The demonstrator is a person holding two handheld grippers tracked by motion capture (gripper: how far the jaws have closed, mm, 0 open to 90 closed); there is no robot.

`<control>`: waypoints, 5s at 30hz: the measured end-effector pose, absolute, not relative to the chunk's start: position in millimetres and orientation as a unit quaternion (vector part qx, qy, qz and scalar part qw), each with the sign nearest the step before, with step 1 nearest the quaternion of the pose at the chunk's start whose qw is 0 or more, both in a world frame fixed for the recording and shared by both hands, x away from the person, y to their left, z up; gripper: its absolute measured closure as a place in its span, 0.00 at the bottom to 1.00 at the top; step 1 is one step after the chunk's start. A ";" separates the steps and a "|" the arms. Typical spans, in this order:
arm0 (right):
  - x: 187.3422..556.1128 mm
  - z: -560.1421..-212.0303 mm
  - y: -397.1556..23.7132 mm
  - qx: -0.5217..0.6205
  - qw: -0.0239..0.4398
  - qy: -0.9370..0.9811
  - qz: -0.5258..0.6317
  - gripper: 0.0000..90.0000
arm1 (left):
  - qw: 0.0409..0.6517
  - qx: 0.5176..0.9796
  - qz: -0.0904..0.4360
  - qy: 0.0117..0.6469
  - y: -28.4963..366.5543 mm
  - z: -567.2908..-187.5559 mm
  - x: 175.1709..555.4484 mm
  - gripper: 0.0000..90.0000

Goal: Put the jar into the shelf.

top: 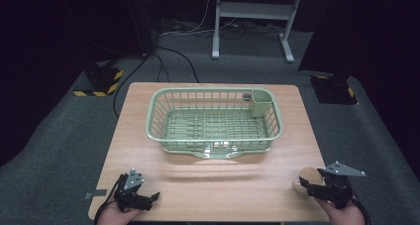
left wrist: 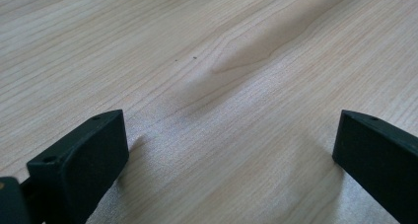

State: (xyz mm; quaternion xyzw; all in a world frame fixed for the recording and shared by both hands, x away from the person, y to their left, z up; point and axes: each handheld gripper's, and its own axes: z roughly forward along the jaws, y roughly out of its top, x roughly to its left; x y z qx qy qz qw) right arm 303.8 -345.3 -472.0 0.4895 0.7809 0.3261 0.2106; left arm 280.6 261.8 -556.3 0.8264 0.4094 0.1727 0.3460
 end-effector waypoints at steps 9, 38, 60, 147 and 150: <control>300.3 -462.7 -330.2 0.473 0.218 0.786 0.333 0.26 | 0.346 0.826 0.173 0.409 261.8 -556.3 280.6 0.01; 291.6 -432.6 -257.8 0.407 0.223 0.785 0.411 0.26 | 0.349 0.825 0.170 0.410 262.3 -556.3 280.5 0.01; 295.5 -396.4 -232.9 0.376 0.246 0.774 0.447 0.26 | 0.350 0.826 0.170 0.407 262.2 -556.3 280.2 0.01; 430.8 -349.9 -170.0 0.389 0.268 0.774 0.423 0.26 | 0.363 0.824 0.156 0.406 265.8 -555.9 280.5 0.01; 436.6 -354.2 -169.1 0.394 0.263 0.775 0.418 0.26 | 0.363 0.824 0.155 0.406 265.8 -555.9 280.4 0.01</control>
